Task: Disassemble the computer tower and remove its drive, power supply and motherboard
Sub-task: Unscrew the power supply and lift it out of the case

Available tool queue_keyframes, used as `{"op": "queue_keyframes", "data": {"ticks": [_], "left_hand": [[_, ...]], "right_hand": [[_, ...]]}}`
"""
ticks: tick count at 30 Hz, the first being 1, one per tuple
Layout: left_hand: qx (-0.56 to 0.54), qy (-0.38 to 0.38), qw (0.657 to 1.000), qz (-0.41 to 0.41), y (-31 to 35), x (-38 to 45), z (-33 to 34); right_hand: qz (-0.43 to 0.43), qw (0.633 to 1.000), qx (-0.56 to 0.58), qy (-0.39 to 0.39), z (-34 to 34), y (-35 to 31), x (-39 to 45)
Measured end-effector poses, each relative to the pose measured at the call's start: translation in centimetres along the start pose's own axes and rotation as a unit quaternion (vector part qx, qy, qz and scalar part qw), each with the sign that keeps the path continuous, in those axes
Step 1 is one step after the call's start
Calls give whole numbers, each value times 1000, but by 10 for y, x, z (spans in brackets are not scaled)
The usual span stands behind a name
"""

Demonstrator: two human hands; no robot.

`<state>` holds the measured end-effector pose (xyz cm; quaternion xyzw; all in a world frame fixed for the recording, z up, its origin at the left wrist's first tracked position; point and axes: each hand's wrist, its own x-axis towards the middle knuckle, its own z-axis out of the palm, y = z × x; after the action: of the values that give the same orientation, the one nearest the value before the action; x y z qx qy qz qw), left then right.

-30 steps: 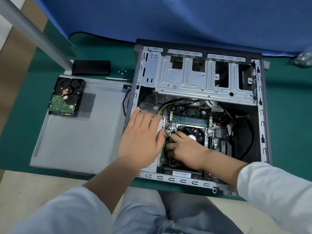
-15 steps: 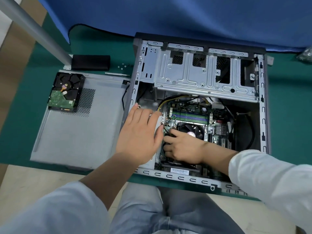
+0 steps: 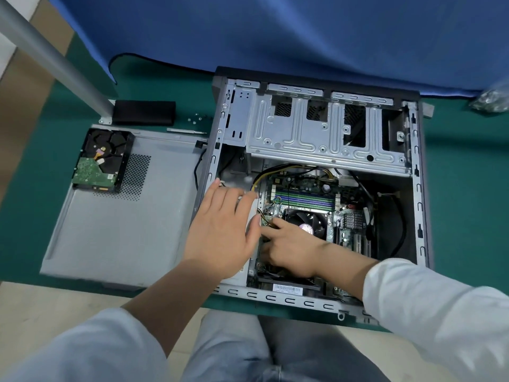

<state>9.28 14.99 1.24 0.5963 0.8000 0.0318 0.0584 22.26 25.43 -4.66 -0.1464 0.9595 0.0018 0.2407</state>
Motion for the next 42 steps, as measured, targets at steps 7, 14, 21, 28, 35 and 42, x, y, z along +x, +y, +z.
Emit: {"op": "queue_keyframes", "data": {"ticks": [7,14,21,28,35,42], "left_hand": [[-8,3,1000,-3,-1,0,2],[-1,-5,1000,-2,2,-1,-1],[3,-9,1000,2,2,0,-2],[2,-5,1000,1,1,0,-2],[3,-8,1000,-1,2,0,-1],[4,-9,1000,0,2,-1,0]], "right_hand": [[26,999,36,12,7,0,-1],[56,997,57,-18,0,-2,-3],[90,994,65,-24,-2,-8,0],[68,995,69,-13,-11,-2,8],[78,994,77,10,-5,-3,2],[73,995,65,-1,-1,-4,-1]]}}
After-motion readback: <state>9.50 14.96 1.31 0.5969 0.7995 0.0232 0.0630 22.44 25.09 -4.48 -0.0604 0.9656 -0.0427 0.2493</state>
